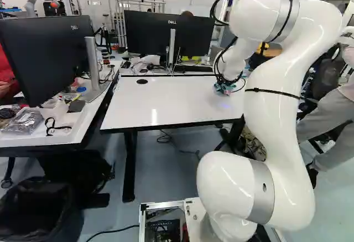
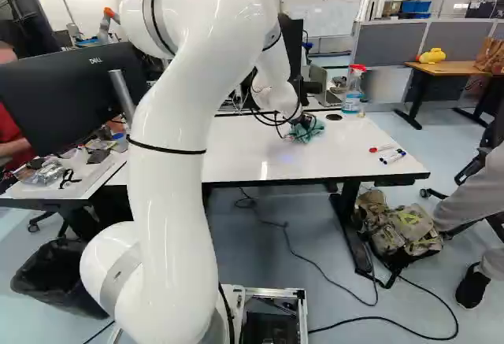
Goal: Clean the table with the green towel
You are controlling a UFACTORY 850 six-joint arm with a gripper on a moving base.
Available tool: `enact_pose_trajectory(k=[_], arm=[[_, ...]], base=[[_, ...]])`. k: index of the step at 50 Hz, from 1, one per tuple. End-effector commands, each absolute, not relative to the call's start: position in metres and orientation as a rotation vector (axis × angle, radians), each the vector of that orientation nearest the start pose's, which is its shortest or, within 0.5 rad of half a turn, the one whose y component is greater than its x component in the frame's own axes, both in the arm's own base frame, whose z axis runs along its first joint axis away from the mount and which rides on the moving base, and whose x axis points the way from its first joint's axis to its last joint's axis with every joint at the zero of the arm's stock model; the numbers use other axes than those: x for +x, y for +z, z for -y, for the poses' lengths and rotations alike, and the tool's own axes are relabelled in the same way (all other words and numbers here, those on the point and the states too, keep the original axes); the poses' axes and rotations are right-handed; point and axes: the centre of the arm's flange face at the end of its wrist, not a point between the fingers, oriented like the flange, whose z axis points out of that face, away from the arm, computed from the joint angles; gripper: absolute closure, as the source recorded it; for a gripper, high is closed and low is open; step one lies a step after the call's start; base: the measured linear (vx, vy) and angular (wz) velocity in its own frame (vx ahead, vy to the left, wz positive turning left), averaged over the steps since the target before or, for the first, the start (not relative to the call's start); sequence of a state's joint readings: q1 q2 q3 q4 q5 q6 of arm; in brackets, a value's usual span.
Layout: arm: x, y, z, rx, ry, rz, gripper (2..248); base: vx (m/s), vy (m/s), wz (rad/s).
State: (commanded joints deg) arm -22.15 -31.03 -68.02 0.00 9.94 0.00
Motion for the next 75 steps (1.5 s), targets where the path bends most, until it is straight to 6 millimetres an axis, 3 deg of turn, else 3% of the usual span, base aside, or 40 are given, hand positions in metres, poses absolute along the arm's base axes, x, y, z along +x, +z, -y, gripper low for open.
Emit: enact_pose_trajectory(k=[42, 61, 75], arm=[[0.535, 0.394, 0.188, -2.993, -1.209, -0.509, 195], [0.499, 0.396, 0.184, -3.002, -1.180, -0.534, 195], [0.489, 0.396, 0.200, -3.006, -1.178, -0.591, 195]], base=[[0.000, 0.000, 0.000], [0.000, 0.000, 0.000], [0.000, 0.000, 0.000]])
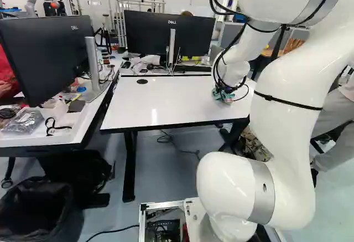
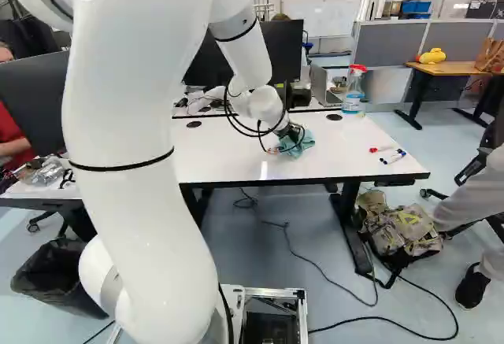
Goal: Clean the table with the green towel
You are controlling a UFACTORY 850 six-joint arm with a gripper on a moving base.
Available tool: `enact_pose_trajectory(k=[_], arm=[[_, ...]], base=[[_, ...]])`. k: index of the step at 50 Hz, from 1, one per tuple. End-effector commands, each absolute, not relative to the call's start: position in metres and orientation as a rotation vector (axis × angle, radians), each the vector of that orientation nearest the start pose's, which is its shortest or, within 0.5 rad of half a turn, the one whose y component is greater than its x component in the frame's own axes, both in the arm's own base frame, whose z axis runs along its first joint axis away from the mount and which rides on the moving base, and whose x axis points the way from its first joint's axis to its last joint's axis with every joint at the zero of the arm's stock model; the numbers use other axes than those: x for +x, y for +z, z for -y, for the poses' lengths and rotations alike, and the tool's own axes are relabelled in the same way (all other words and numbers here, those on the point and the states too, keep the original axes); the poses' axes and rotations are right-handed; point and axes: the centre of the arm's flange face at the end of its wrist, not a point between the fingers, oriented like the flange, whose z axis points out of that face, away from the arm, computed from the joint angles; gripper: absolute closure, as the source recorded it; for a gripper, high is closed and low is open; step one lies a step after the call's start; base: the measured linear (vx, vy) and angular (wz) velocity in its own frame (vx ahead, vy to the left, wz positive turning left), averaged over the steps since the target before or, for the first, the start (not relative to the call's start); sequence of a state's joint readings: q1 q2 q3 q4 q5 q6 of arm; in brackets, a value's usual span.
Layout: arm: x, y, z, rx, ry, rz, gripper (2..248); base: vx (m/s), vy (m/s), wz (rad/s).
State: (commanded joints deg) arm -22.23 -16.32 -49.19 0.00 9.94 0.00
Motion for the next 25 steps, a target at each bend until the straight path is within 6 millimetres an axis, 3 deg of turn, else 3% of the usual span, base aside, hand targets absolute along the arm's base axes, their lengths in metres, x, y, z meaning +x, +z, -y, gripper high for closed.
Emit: enact_pose_trajectory(k=[25], arm=[[0.501, 0.394, 0.243, -3.004, -1.203, -0.690, 195]], base=[[0.000, 0.000, 0.000]])
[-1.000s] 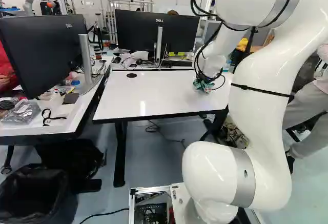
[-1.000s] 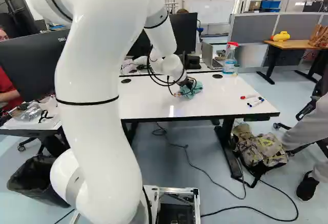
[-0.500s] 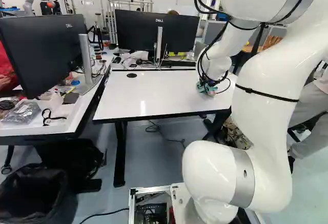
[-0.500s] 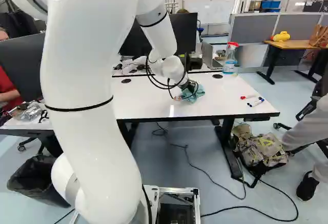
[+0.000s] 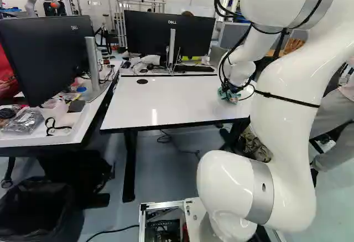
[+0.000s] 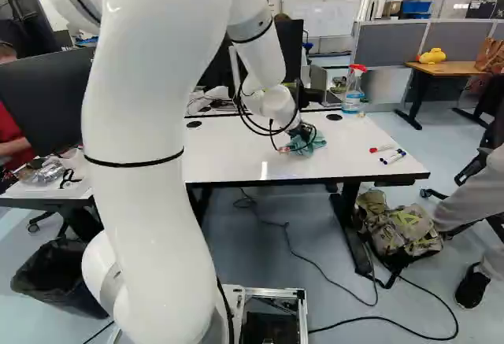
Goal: Clean the table with the green towel
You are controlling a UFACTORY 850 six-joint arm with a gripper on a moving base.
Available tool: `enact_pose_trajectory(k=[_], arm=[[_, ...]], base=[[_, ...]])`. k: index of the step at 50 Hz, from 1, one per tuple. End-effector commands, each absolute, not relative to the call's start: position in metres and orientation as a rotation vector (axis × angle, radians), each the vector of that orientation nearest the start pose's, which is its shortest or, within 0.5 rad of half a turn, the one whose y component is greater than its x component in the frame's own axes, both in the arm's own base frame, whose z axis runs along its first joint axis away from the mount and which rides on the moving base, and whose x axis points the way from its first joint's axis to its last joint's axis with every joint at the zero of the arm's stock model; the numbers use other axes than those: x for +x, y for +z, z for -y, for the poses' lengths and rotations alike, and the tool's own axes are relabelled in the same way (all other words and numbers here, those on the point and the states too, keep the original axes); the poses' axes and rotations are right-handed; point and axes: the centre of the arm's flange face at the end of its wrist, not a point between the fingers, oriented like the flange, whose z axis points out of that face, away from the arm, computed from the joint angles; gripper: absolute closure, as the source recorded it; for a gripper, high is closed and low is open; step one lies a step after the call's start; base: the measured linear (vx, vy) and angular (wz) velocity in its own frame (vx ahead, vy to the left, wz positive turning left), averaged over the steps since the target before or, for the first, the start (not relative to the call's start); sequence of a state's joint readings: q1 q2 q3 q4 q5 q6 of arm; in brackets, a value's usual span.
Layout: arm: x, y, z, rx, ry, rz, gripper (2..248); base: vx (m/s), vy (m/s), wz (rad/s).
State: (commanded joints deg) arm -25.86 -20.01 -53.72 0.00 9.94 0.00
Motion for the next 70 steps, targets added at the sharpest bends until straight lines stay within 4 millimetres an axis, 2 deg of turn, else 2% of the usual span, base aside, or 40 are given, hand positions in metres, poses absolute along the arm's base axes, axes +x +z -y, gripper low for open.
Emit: enact_pose_trajectory(k=[42, 58, 70], arm=[[0.542, 0.388, 0.315, -2.987, -1.275, -0.804, 195], [0.569, 0.386, 0.313, -2.980, -1.302, -0.765, 195], [0.569, 0.387, 0.295, -2.982, -1.291, -0.727, 195]], base=[[0.000, 0.000, 0.000], [0.000, 0.000, 0.000], [0.000, 0.000, 0.000]])
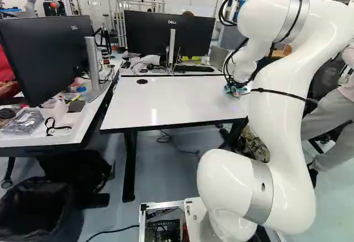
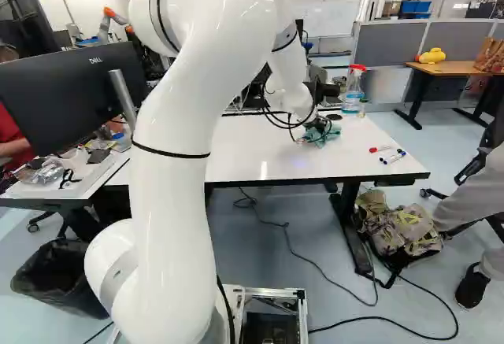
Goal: Clean the table with the green towel
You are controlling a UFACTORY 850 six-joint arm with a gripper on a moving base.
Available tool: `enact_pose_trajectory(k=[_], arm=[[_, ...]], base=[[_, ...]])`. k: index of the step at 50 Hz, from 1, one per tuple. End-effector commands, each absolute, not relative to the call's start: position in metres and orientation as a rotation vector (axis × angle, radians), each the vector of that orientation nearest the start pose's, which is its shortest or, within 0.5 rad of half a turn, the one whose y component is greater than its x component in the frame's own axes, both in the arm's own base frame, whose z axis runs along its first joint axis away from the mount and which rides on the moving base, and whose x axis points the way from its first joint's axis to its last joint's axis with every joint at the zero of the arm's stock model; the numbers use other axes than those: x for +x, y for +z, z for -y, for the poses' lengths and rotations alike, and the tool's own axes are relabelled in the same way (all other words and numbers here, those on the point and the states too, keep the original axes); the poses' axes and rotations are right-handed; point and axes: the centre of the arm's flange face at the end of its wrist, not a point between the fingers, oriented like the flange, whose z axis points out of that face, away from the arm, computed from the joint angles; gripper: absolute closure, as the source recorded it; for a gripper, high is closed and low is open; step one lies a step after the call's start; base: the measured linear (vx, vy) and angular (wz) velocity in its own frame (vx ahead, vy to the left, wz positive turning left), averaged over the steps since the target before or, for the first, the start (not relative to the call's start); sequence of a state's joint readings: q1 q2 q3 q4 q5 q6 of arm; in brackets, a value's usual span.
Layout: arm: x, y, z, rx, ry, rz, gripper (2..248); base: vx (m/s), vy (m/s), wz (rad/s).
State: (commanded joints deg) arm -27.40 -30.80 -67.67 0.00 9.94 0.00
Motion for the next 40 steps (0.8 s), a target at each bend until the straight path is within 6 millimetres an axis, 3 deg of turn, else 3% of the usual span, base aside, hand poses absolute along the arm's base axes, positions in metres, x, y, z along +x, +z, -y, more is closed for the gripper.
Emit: enact_pose_trajectory(k=[40], arm=[[0.562, 0.390, 0.225, -2.987, -1.247, -0.577, 195]], base=[[0.000, 0.000, 0.000]])
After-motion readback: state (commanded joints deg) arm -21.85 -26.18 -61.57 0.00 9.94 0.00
